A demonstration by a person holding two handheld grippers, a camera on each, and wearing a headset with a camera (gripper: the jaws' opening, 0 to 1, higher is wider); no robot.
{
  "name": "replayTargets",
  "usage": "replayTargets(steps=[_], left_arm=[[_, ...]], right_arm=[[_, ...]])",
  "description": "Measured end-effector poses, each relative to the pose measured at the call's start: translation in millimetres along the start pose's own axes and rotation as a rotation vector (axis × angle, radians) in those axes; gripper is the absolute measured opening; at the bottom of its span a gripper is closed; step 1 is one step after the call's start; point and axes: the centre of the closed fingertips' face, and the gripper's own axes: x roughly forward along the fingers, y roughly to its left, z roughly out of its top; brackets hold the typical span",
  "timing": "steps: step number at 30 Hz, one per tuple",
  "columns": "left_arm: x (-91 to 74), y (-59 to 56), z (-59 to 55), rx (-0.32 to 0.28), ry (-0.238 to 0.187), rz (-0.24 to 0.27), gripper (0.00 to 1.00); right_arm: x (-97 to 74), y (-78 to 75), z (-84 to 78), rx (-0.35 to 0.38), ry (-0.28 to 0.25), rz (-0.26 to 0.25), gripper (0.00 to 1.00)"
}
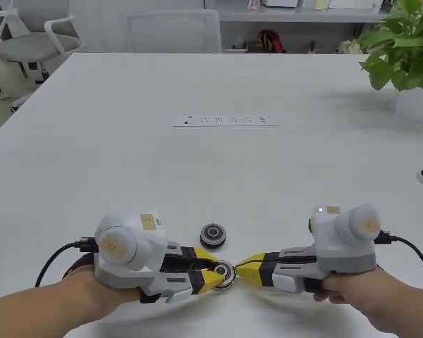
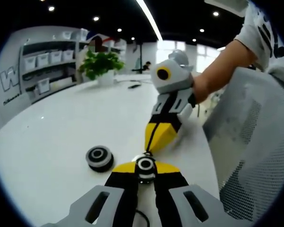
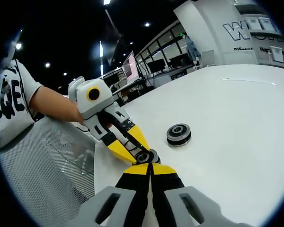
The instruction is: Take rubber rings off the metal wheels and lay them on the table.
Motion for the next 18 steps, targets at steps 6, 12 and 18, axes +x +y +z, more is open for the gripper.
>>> replayTargets(steps=[6, 12, 18], left_arm=[[0.2, -0.2, -0.2, 0.005, 0.004, 0.0, 0.12], [0.2, -0.1, -0.3, 0.008, 0.006, -0.001, 0.12], [0.2, -0.2, -0.1, 0.006, 0.007, -0.002, 0.12]], right_arm=[[0.4, 3.0, 1.5, 0.028, -0.006, 0.012, 0.0], [1.4, 6.3, 2.7, 0.039, -0.01, 0.023, 0.0], [3.0, 9.2, 3.8, 0.037, -0.011, 0.035, 0.0]])
